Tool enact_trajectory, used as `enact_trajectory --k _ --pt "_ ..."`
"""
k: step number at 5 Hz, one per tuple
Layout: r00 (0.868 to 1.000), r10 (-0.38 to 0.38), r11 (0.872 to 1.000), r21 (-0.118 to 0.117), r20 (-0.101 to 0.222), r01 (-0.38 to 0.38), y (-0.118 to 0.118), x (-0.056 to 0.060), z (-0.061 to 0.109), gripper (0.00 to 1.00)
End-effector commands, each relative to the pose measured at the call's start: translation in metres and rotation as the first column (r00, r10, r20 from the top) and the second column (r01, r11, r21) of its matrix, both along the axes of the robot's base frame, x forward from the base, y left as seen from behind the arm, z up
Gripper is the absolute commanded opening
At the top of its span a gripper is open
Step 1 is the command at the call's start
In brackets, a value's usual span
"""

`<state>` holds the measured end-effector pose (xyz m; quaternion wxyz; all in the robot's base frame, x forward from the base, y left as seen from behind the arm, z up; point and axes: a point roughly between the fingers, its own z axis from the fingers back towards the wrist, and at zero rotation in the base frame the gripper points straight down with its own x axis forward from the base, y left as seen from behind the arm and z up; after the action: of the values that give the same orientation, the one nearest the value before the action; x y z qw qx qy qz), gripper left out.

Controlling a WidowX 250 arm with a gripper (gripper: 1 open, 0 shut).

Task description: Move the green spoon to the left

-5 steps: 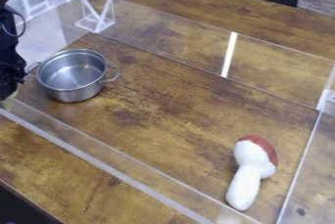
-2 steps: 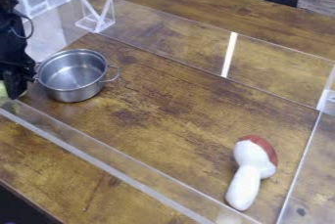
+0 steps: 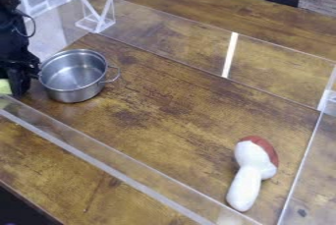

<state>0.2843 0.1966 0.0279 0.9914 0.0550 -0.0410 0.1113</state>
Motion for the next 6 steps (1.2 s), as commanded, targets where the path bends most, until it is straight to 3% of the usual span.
enact_trajectory --k 1,3,6 --pt "0.995 -0.102 0.995 -0.02 -0.012 0.102 -0.007 0.013 -0.01 0.0" --pt "0.979 -0.201 0.979 -0.04 -0.012 0.201 -0.016 0.012 0.004 0.0" --pt "0.972 -0.235 0.97 -0.066 -0.004 0.234 -0.008 0.008 0.014 0.0"
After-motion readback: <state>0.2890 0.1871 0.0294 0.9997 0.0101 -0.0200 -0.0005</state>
